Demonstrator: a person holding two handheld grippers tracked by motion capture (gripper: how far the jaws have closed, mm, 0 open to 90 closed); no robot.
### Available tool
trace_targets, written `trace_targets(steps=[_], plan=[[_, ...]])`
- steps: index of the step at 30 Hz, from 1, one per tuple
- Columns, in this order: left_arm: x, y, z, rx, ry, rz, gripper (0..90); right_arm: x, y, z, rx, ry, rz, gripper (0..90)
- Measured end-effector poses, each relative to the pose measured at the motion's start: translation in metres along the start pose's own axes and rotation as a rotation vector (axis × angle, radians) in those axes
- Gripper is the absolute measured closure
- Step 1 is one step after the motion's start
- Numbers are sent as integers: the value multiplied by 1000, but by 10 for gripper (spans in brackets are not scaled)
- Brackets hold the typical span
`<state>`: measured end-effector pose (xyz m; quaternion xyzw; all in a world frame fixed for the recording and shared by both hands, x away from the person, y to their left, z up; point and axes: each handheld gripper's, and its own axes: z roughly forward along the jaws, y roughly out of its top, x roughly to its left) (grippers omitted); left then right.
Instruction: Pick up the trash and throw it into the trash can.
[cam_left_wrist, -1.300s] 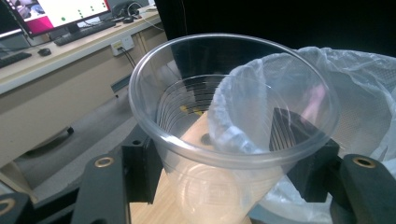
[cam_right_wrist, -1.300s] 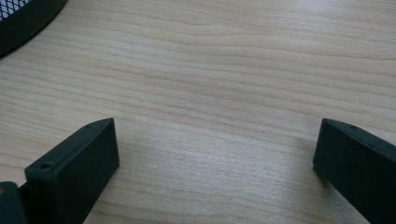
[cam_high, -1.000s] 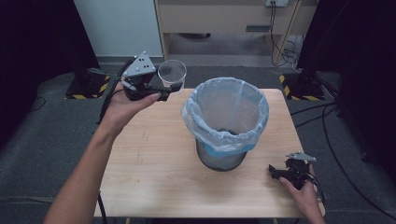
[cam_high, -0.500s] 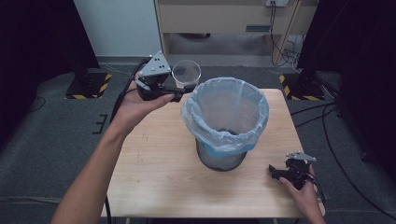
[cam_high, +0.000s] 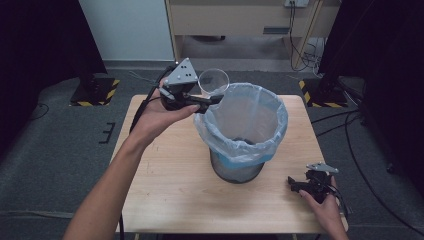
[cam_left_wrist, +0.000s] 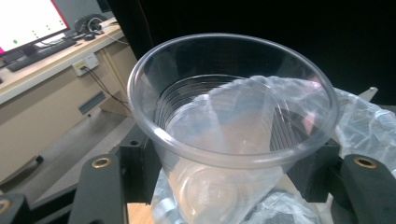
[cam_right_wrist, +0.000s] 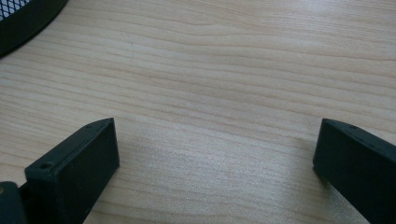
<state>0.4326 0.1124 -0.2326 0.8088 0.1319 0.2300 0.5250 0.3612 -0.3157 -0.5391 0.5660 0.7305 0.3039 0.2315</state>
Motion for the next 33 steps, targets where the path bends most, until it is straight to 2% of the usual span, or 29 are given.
trace_targets(steps=[13, 33], plan=[[-11, 1, 23, 20, -51, 9, 354, 0, 0, 0, 0, 2, -1, 3], [-14, -2, 38, 35, -73, -2, 347, 0, 0, 0, 0, 3, -2, 4]])
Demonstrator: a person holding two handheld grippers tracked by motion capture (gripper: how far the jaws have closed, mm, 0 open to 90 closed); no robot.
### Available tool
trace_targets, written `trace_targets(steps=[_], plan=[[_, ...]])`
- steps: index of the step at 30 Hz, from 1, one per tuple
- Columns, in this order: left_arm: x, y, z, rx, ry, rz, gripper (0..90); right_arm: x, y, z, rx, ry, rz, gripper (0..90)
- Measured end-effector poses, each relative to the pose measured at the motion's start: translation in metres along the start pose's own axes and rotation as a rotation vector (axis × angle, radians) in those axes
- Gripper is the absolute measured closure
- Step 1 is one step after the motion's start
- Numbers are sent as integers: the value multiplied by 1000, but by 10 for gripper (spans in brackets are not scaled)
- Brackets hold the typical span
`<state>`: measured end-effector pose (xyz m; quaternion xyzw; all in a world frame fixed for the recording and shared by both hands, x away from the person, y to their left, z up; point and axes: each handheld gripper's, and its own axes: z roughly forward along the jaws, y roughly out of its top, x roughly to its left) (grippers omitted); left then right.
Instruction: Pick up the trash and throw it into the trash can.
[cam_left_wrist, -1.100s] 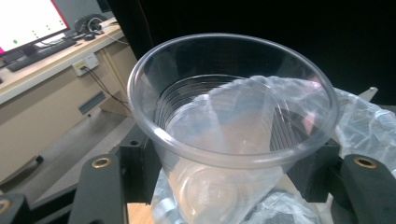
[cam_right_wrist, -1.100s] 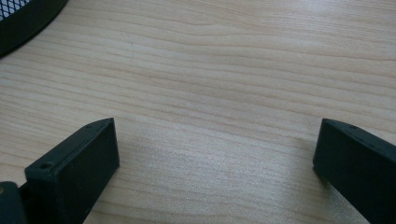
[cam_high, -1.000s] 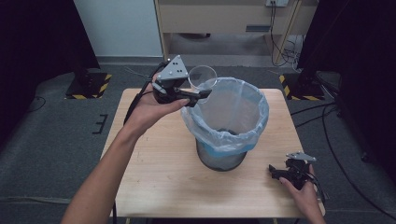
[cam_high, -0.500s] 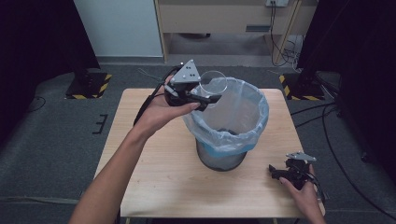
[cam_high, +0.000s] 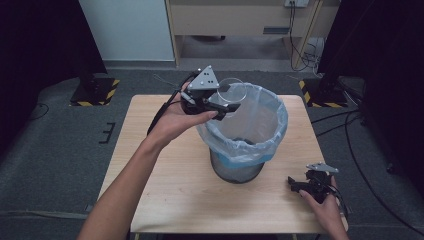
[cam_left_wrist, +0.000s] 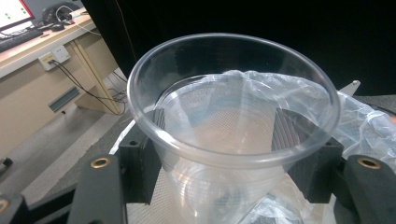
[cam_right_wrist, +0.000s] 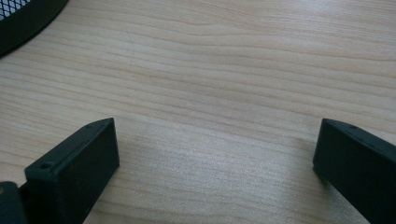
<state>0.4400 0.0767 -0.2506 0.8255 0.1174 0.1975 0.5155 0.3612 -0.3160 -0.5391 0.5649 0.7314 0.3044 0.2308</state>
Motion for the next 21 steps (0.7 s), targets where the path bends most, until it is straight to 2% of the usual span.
trace_targets(steps=[21], plan=[[3, -5, 13, 57, -11, -18, 340, 0, 0, 0, 0, 2, -3, 3]])
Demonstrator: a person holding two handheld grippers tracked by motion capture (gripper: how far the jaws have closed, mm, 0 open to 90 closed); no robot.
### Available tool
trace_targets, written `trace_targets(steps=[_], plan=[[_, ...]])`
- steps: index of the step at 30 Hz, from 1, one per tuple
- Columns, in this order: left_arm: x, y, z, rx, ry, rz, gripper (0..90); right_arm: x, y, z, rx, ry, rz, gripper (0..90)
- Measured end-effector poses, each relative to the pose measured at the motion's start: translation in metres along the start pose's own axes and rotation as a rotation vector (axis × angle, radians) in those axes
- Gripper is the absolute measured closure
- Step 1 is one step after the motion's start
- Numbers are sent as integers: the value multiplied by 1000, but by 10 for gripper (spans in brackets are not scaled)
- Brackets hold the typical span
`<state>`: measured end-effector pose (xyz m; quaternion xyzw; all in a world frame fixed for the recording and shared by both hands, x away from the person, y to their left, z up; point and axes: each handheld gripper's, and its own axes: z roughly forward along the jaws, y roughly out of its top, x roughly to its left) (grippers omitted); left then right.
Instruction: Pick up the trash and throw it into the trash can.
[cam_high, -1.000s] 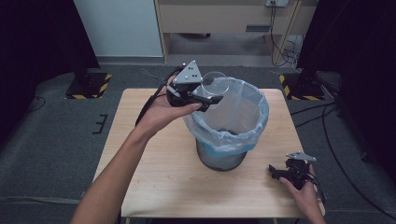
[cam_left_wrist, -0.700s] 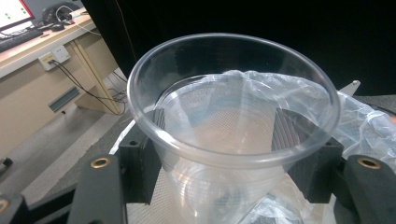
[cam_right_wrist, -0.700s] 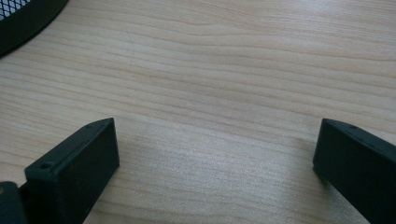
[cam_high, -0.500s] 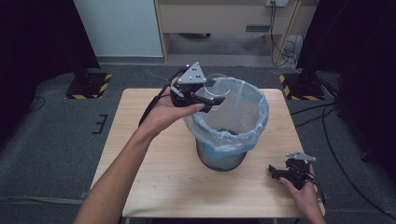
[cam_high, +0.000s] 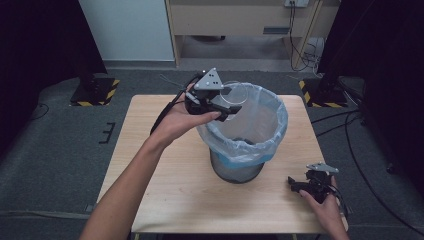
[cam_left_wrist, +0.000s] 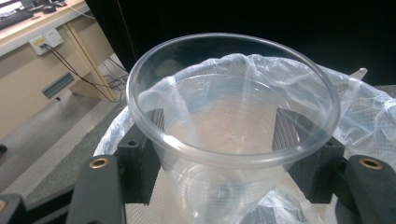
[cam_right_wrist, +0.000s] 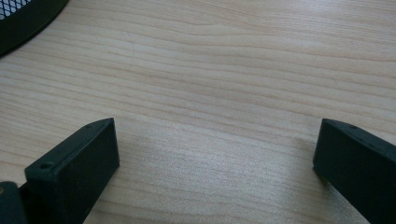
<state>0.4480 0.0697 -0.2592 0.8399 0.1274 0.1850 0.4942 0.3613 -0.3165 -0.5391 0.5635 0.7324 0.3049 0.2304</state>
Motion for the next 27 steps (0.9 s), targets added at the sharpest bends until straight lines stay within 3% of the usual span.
trace_targets(steps=[9, 12, 14, 18, 24, 27], plan=[[-3, 1, 10, 14, -8, -5, 330, 0, 0, 0, 0, 0, -1, 4], [-4, 2, 13, 16, 5, -10, 277, 0, 0, 0, 0, 0, -1, 3], [-5, 2, 15, 7, -9, -28, 166, 0, 0, 0, 0, 0, -2, 3], [-6, 3, 15, -2, -11, -37, 104, 0, 0, 0, 0, 1, -2, 3], [0, 1, 1, -12, 30, -45, 79, 0, 0, 0, 0, 1, -2, 3], [11, -5, -13, -29, 68, -81, 71, 0, 0, 0, 0, 1, -2, 3]])
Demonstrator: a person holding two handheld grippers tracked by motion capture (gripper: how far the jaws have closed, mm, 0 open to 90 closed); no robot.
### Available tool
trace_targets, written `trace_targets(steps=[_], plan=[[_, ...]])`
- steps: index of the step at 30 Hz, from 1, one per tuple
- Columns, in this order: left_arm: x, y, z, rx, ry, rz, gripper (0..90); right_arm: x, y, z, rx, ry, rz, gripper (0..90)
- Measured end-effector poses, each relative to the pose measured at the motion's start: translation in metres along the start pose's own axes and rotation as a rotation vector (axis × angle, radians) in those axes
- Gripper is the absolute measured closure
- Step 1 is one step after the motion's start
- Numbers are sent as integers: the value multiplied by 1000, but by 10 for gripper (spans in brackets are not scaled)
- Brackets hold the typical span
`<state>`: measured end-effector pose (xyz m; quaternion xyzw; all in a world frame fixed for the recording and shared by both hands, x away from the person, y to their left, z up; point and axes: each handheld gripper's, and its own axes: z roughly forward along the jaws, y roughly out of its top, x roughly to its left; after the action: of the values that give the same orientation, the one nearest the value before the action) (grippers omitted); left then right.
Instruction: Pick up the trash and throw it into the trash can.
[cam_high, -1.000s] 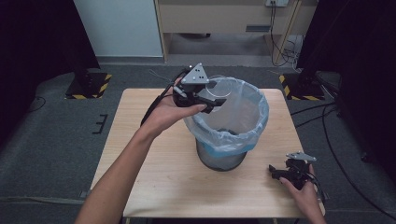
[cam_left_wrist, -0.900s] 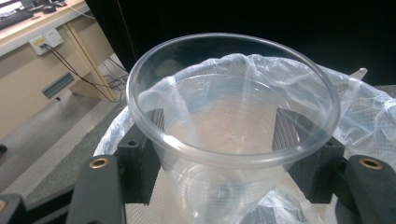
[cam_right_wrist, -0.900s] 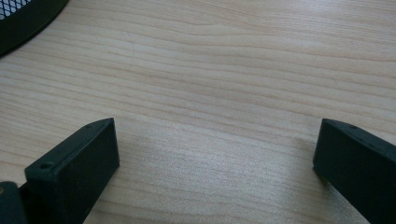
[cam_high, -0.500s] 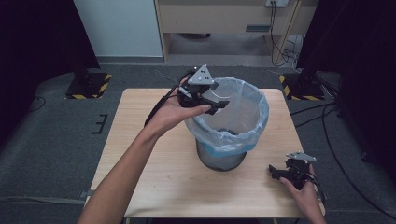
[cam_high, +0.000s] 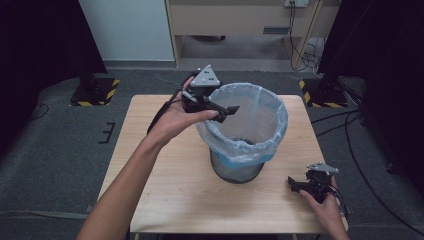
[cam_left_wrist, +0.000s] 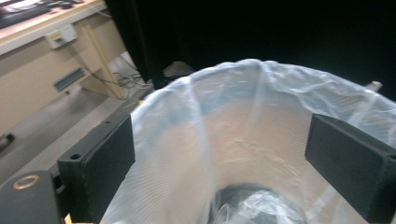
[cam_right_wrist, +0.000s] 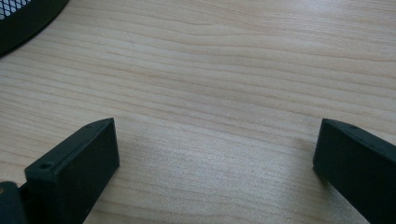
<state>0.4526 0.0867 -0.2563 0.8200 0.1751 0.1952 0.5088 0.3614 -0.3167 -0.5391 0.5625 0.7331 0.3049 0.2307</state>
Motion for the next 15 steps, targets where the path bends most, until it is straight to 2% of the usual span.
trace_targets(steps=[4, 8, 15], plan=[[18, -11, -18, -5, 50, -40, 62, 0, 0, 0, 0, 0, 0, 3], [31, -24, -32, -4, 98, -76, 61, 0, 0, 0, 0, 0, 0, 3], [48, -61, -51, 18, 163, -132, 56, 0, 0, 0, 0, -1, 2, 3]])
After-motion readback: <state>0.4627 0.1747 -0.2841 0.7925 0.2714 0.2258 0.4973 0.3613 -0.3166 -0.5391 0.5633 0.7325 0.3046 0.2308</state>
